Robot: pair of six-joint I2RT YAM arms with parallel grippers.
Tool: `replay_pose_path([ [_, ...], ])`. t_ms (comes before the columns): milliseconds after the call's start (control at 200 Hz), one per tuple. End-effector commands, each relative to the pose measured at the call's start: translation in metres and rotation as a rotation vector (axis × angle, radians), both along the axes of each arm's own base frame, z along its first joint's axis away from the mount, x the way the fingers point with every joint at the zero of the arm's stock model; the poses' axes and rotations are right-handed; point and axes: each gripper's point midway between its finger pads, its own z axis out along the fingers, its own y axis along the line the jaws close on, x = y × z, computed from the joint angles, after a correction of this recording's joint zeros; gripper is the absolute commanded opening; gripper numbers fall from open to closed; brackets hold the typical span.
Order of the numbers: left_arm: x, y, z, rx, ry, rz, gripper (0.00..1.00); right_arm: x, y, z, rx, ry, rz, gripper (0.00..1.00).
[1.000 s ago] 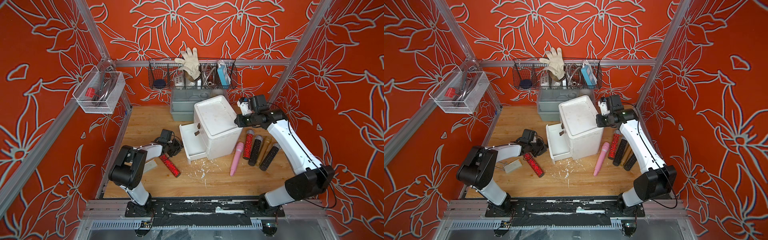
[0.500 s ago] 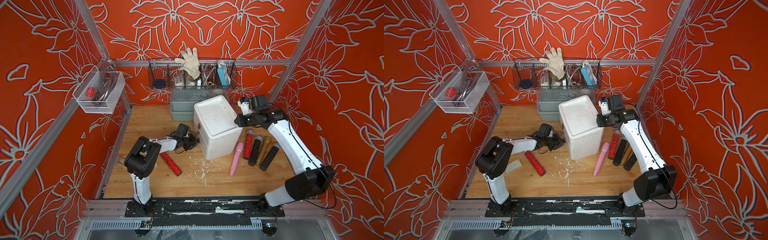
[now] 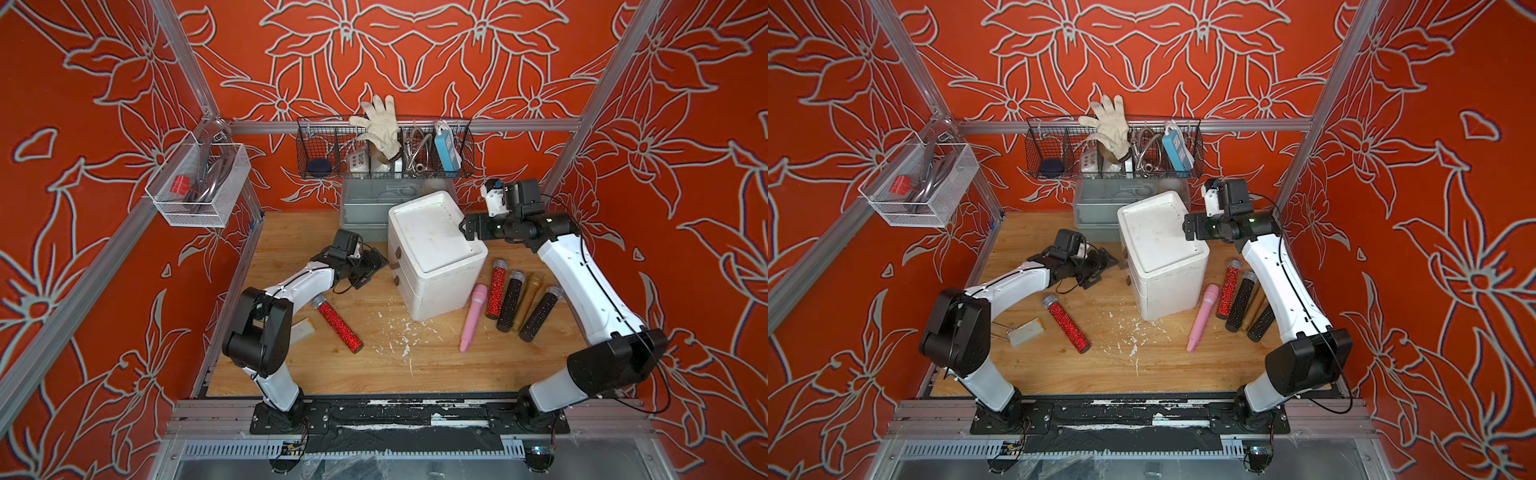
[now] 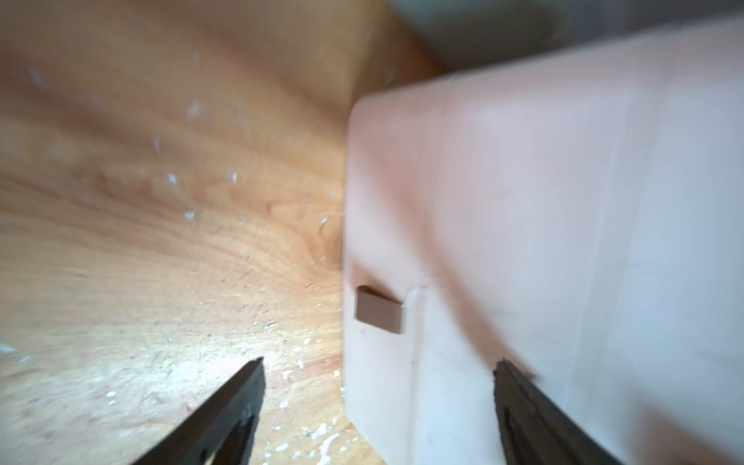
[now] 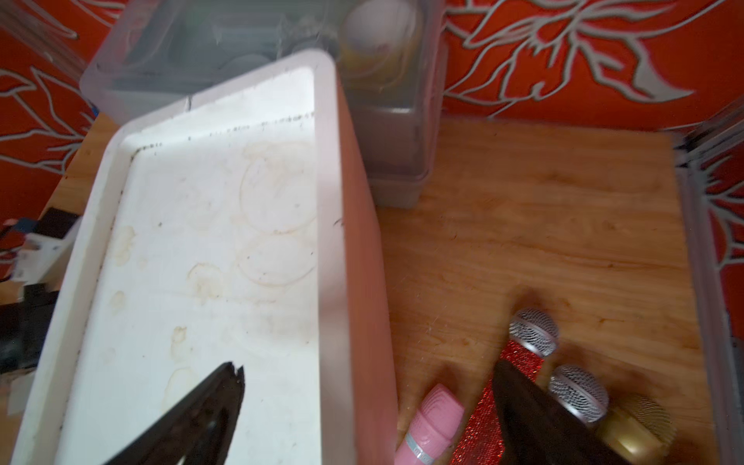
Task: Take the microphone out of the drawer
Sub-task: Close the drawer in the storage box, then reset both arms
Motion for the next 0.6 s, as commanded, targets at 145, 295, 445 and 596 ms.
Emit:
replay_pose_path([
  [145, -0.020, 0.089, 0.048, 0.312, -0.122, -0.020, 0.89, -0.015, -0.116, 0.022, -0.287, -0.164, -0.406, 1.00],
  [295, -0.034, 0.167, 0.065, 0.614, -0.220, 0.054, 0.90, -0.036, -0.166, -0.044, -0.345, -0.092, -0.546, 1.00],
  [445, -0.050, 0.203, 0.057, 0.763, -0.360, 0.130, 0.92, -0.053, -0.172, -0.116, -0.335, -0.137, -0.550, 1.00],
  [596, -0.068, 0.223, 0.039, 0.936, -0.542, 0.185, 0.98, -0.059, -0.160, -0.163, -0.282, -0.168, -0.496, 0.99],
])
